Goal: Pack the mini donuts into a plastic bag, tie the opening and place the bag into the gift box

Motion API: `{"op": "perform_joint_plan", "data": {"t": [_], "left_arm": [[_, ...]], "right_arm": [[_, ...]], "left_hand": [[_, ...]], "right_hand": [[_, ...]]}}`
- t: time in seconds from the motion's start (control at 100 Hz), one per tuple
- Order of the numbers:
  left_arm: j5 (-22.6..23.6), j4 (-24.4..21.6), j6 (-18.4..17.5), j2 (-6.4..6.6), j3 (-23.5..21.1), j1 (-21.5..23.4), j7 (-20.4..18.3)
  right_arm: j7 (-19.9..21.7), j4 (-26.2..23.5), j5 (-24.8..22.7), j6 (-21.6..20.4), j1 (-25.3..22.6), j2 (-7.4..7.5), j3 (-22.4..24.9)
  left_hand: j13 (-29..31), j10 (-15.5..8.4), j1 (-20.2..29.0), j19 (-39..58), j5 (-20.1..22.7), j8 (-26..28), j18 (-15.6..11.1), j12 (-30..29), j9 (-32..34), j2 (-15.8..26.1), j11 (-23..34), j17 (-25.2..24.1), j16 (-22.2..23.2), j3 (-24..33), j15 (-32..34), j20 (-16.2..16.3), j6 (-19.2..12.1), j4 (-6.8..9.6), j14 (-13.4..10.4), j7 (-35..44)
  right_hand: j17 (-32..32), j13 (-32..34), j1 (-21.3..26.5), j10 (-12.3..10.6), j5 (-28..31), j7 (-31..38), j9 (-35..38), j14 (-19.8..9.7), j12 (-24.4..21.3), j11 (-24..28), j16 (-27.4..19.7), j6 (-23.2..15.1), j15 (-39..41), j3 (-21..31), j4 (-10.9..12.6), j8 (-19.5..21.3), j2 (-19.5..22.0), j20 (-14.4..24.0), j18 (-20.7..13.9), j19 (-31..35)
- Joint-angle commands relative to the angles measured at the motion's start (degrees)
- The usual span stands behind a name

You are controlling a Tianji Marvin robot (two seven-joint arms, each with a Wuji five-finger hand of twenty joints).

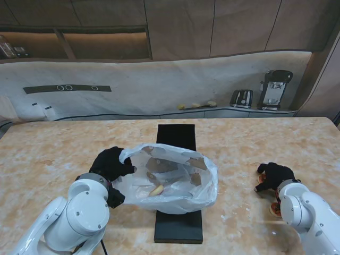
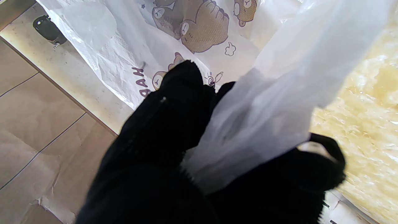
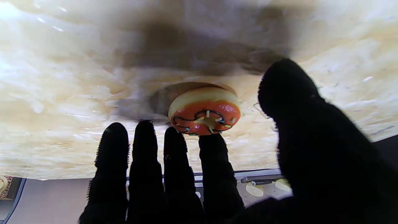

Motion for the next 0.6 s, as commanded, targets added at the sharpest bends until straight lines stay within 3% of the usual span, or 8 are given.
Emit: {"op": "perform_joint_plan", "data": {"t": [0.0,0.23,0.42,0.59], "left_arm": [[0.0,-0.5,0.2,-0.09,0.1,0.0,-0.8],[-0.1,-0.5,0.3,-0.09,0.2,-0.1,-0.8],[0.1,-0.5,-0.3,0.07,0.0,0.1,-1.2],[0.3,-0.7,-0.5,0.09,-0.2,0.4,-1.3]], "right_arm": [[0.9,0.7,0.4,0.4,-0.5,-0.53,-0.6],[0.8,1.1,0.7,1.8,-0.5,-0.57,-1.5],[1.6,1.6,0.2,4.2,-0.4,-0.47,-2.7],[0.7,2.4,0.3,5.2,0.0,-0.58,-3.8]], "left_hand": [[-0.1,-0.6,1.0,2.9,0.4,-0.4,-1.7,0.6,0.6,0.0,0.0,0.6,0.6,-1.1,-0.2,-0.3,0.1,1.03,0.6,-0.8],[-0.1,-0.6,1.0,2.9,0.4,-0.4,-1.8,0.6,0.5,0.0,0.1,0.4,0.6,-1.1,-0.2,-0.2,0.2,1.08,0.6,-0.8],[-0.3,-0.6,0.9,3.0,0.2,-0.3,-1.9,0.5,0.4,0.3,0.0,0.3,0.6,-1.3,-0.2,0.0,0.0,0.96,0.7,-0.9],[-0.4,-0.7,1.0,3.0,0.2,-0.3,-1.9,0.5,0.5,0.3,0.0,0.1,0.7,-1.4,-0.2,0.0,0.0,1.00,0.7,-0.9]], "right_hand": [[1.1,3.5,0.5,0.6,1.8,2.0,1.6,0.3,2.4,1.2,2.9,0.4,3.7,2.1,1.5,1.8,-1.6,0.5,0.6,2.4],[8.3,7.8,2.1,-0.3,4.7,6.3,4.8,0.3,10.5,9.1,10.1,-0.2,14.5,10.3,0.2,7.9,-6.2,3.5,-3.5,12.8],[9.8,8.1,4.7,-0.9,5.1,10.1,3.6,-0.3,16.0,13.7,13.8,-1.4,20.8,13.1,-0.2,11.7,-8.4,3.7,-6.6,16.1],[13.6,11.1,7.3,-2.0,7.4,17.7,6.7,-0.9,20.7,18.3,17.4,-3.6,27.5,15.7,-0.6,17.7,-9.5,4.0,-9.0,19.9]]}}
